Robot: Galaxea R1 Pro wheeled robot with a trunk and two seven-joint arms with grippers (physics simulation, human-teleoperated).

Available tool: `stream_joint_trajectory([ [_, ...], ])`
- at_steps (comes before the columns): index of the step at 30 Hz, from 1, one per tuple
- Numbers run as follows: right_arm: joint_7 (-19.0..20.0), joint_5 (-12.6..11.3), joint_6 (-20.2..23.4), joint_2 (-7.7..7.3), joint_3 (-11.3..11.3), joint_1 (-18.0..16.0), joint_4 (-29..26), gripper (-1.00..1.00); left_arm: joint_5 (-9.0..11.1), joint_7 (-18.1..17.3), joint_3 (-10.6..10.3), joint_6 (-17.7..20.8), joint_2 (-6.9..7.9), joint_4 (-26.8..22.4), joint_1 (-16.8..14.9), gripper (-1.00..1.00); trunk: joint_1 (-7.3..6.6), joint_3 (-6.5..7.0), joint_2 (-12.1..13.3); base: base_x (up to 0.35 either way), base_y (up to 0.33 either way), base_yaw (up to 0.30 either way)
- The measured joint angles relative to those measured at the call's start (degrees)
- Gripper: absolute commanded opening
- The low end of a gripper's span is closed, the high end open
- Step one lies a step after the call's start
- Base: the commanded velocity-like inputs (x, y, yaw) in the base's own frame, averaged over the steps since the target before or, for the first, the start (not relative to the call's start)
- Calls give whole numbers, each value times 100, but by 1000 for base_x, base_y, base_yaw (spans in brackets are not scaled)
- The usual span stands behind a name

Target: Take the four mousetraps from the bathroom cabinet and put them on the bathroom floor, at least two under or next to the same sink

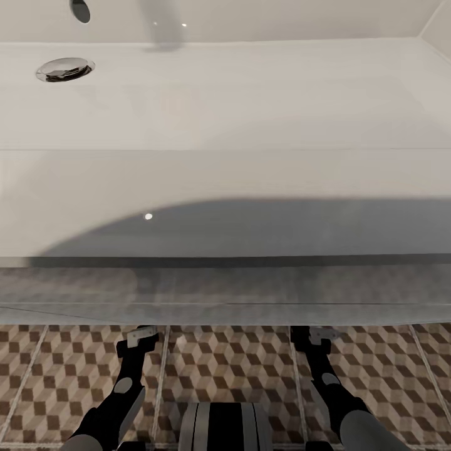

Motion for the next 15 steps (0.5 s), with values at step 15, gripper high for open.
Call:
stream_joint_trajectory([
  [15, -1, 12, -3, -1, 4, -17, -19, -100, 10, 5, 0, 0, -28, -6, 0, -100, 0, 0, 0, 0, 0, 0],
])
